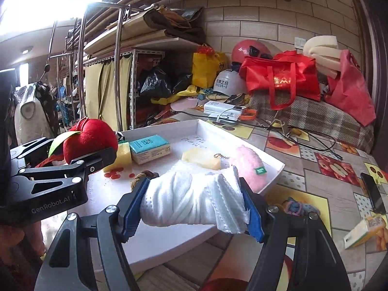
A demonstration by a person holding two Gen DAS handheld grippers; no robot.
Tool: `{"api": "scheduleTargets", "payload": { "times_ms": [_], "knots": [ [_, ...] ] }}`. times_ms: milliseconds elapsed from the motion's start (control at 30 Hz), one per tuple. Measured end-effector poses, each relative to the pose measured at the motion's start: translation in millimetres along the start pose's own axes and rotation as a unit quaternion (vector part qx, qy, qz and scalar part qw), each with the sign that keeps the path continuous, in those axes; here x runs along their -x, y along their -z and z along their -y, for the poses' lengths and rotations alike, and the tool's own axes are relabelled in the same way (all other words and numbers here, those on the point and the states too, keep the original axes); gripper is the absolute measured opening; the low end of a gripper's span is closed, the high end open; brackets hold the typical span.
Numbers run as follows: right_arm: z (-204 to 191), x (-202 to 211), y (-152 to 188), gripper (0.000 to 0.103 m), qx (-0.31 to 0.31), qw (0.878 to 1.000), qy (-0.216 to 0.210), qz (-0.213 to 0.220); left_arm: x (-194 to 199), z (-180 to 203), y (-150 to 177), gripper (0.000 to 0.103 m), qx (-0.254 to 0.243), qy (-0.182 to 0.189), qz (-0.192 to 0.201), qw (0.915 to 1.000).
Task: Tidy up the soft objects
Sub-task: 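Release the white cloth with the right tool while the left tool lowers and drops the apple plush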
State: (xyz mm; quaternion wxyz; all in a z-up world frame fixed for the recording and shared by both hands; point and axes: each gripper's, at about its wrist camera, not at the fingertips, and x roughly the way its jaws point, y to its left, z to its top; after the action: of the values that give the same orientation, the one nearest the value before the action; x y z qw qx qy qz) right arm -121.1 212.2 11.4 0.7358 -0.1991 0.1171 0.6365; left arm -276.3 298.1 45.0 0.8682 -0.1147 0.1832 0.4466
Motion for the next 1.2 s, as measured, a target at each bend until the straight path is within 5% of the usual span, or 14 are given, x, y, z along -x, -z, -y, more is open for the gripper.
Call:
{"api": "scheduleTargets", "payload": {
  "times_ms": [233, 600, 700, 800, 1200],
  "knots": [
    [-5.7, -32.3, -5.0, 0.071, 0.018, 0.998, -0.019, -0.056, -22.2, 0.4, -7.5, 0.066, -0.004, 0.020, -0.028, 0.9994],
    [30.3, -62.0, -19.6, 0.074, -0.059, 0.996, 0.031, -0.056, -36.2, -15.7, -12.1, 0.066, 0.038, 0.014, -0.038, 0.9985],
    [32.2, -61.0, -20.1, 0.086, -0.065, 0.996, 0.034, -0.052, -35.2, -13.4, -12.0, 0.073, 0.034, 0.002, -0.034, 0.9989],
    [34.6, -59.3, -20.3, 0.103, -0.071, 0.996, 0.040, -0.048, -28.8, -11.4, -11.0, 0.103, 0.026, -0.012, -0.018, 0.9994],
    [30.1, -34.9, -23.9, 0.103, -0.061, 0.995, 0.078, 0.025, -17.5, -13.0, -8.7, 0.103, 0.029, -0.060, 0.015, 0.9977]
  ]
}}
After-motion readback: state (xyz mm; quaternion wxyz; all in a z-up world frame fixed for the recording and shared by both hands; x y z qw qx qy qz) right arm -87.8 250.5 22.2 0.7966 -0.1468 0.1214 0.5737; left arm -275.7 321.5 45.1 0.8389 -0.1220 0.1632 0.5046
